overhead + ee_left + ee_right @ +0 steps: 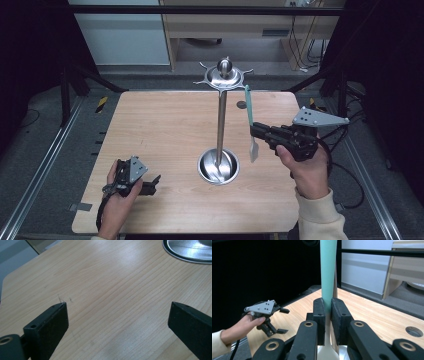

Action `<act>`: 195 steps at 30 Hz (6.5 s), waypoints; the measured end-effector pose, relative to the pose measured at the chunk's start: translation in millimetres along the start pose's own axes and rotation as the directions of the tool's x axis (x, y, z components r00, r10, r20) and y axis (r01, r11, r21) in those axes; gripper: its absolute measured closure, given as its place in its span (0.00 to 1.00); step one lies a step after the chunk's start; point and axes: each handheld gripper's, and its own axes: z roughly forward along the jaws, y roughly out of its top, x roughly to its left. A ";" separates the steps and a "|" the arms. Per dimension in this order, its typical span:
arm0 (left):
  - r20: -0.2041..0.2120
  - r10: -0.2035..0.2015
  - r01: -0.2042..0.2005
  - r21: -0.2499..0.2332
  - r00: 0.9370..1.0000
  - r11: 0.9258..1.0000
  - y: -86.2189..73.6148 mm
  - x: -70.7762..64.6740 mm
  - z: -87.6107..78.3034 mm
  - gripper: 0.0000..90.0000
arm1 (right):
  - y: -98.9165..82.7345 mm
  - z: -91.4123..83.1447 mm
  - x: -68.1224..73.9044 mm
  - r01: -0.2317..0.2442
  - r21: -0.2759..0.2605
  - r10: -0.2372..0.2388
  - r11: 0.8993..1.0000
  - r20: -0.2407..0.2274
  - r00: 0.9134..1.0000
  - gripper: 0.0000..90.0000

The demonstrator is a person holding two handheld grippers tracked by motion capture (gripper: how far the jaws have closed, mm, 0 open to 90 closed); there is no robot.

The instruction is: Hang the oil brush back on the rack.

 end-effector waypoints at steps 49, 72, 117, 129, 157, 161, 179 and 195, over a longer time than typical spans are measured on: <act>0.002 0.002 -0.002 0.002 1.000 1.000 0.1 -0.9 0.5 0.03 | -14.1 22.4 1.9 -0.018 -0.098 0.017 0.995 -0.013 1.000 0.91; 0.005 0.002 -0.002 0.002 1.000 1.000 0.0 -1.1 0.8 0.03 | -7.1 10.9 -0.9 0.041 -0.052 -0.031 0.998 0.179 0.983 0.66; 0.020 -0.009 0.010 -0.015 1.000 1.000 2.7 2.7 2.6 0.03 | -40.4 -9.9 -70.5 -0.052 0.039 0.024 0.998 0.517 0.856 0.11; 0.010 -0.002 0.002 -0.009 1.000 1.000 2.6 1.0 1.6 0.03 | -60.6 -4.9 -88.1 -0.068 0.084 0.008 0.994 0.569 0.823 0.12; -0.028 -0.011 0.010 -0.018 1.000 1.000 1.1 7.2 -0.6 0.03 | -101.9 17.0 -106.8 -0.107 0.130 0.005 0.986 0.610 0.793 0.13; -0.026 -0.004 0.003 -0.018 1.000 1.000 1.4 5.4 -0.7 0.03 | -103.2 17.4 -106.6 -0.103 0.138 -0.005 0.985 0.618 0.786 0.13; -0.020 0.010 -0.010 -0.015 1.000 1.000 2.7 2.4 -1.0 0.03 | -118.1 27.4 -110.4 -0.141 0.177 0.004 0.974 0.610 0.793 0.13; -0.008 0.017 -0.017 -0.002 1.000 1.000 2.6 0.4 1.0 0.03 | -143.5 46.7 -114.7 -0.182 0.285 -0.006 0.941 0.553 0.833 0.13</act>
